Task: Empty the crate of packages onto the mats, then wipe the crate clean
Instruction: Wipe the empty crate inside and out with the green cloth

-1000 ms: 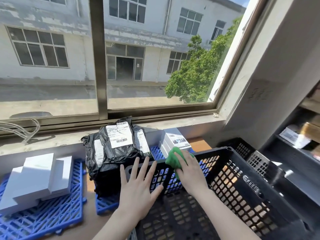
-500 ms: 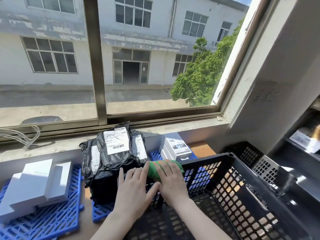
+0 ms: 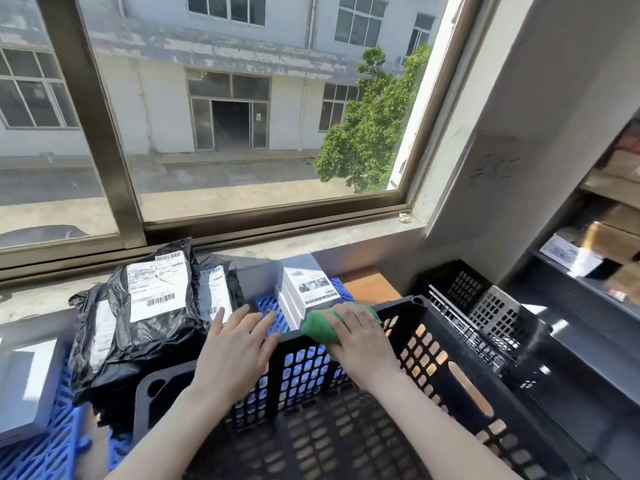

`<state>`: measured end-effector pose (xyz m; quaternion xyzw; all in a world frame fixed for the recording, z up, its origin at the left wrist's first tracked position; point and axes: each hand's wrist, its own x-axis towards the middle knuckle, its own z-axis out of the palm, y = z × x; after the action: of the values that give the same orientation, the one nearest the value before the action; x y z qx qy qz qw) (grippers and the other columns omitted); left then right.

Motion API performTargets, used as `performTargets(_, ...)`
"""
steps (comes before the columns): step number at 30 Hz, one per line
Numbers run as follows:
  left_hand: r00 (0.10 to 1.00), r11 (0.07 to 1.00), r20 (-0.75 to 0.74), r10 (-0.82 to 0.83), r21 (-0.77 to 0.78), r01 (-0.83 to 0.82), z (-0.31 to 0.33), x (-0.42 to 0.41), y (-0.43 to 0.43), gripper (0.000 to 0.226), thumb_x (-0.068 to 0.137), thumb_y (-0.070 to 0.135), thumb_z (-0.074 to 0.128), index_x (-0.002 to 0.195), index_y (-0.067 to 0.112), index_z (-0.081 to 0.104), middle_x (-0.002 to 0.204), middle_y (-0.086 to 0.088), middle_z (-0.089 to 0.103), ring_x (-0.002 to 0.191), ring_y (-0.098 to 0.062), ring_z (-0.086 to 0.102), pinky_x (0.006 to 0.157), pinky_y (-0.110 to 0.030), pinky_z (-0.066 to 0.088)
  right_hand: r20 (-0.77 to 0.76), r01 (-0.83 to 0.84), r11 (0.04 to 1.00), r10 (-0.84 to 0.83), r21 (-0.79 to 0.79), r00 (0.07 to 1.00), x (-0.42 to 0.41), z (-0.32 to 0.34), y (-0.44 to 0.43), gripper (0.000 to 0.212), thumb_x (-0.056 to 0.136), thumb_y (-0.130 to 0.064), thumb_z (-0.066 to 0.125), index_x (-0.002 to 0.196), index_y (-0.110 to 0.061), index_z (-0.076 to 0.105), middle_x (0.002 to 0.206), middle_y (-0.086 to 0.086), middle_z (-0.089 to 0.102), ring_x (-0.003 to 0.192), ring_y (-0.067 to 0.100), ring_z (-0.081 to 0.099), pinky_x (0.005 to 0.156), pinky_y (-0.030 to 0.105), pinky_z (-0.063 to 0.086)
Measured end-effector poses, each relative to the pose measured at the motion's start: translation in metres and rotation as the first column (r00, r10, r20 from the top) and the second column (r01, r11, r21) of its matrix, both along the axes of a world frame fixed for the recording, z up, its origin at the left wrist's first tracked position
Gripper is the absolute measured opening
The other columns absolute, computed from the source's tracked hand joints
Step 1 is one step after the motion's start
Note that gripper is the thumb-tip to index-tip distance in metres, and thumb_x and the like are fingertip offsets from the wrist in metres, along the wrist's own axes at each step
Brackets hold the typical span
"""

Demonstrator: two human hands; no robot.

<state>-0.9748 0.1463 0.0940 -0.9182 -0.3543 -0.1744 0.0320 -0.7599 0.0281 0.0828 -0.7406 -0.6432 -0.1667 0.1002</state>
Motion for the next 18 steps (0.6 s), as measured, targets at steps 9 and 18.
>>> performTargets(9,0.998,0.998,-0.028,0.058,0.001,-0.058,-0.004,0.008,-0.001,0.055,0.091,0.057,0.028,0.096,0.025,0.072,0.070,0.006,0.068,0.076,-0.022,0.068,0.049,-0.031,0.048,-0.143,0.338,0.941,-0.338,-0.025,0.930,0.066,0.008,-0.027,0.066,0.094,-0.052,0.023,0.132,-0.008,0.052,0.139,0.008,0.049,0.134,0.026,0.037,0.116,0.039,0.023)
performTargets(18,0.994,0.991,0.011,0.106,-0.081,-0.105,-0.001,0.009,-0.003,0.075,0.087,0.067,0.000,0.111,0.033,0.062,0.089,0.009,0.068,0.094,-0.016,0.064,0.057,-0.030,0.046,-0.203,0.139,0.987,-0.122,0.076,0.972,-0.017,-0.005,-0.005,0.047,0.094,-0.041,0.038,0.133,-0.017,0.049,0.137,-0.001,0.050,0.138,0.025,0.035,0.115,0.045,0.025)
